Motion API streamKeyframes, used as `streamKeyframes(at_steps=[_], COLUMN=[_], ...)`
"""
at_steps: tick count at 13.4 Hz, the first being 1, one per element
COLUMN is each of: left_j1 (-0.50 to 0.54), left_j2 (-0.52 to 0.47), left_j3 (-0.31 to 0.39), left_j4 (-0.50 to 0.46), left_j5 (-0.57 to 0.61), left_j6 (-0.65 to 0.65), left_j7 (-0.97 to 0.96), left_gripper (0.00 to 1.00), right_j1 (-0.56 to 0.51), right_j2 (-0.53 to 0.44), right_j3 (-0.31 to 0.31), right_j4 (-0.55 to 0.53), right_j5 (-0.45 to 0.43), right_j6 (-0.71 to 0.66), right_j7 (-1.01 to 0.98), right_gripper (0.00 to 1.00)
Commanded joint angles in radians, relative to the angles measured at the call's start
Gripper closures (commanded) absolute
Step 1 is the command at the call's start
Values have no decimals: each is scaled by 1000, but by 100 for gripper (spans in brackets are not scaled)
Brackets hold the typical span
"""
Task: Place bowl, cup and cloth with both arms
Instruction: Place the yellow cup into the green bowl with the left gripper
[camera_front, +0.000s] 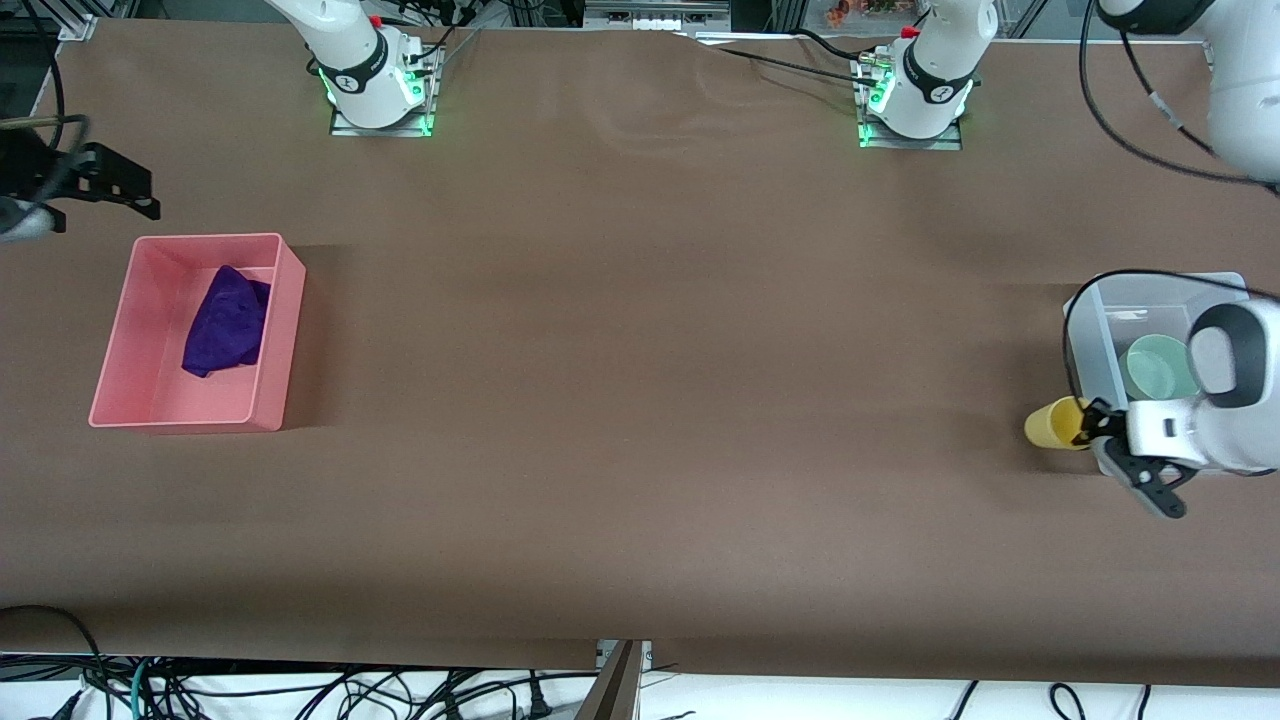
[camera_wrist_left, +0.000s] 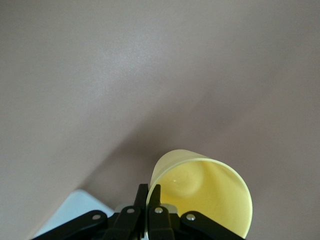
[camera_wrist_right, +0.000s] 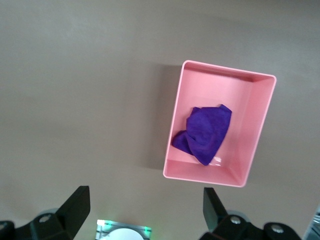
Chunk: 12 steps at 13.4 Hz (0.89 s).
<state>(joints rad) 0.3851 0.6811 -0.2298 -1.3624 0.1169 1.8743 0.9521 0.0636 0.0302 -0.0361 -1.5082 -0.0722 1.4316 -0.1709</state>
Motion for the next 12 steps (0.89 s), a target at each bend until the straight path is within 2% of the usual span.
streamKeyframes(at_steps=[1,4,7,9,11,12], left_j1=[17,134,239,271,284,284], left_j2=[-129,-141,-65,-17,-9,-11], left_j3=[20,27,27,26,26,26], left_j4=[-26,-29,-58,-66,-84,-87], left_j5=[9,101,96,86,86,84], left_j6=[-124,-132,15,69,71,72], left_j7=[17,199,354,389,390,390], left_gripper=[100,100,100,100,100,44], right_j1=[-13,-13,-13,-16,-16,-19], right_j2=[-24,-24,-23,-23,-23,-23], right_j3=[30,33,30,30,28,25], right_j4=[-21,-21,-20,-20,-20,-20], right_j5=[-35,-31,-21,-15,-8,-8], right_j6=[-10,-7,-10,-13,-13,-13], right_j7=[16,21,21,50,50,41], right_gripper=[0,0,0,0,0,0])
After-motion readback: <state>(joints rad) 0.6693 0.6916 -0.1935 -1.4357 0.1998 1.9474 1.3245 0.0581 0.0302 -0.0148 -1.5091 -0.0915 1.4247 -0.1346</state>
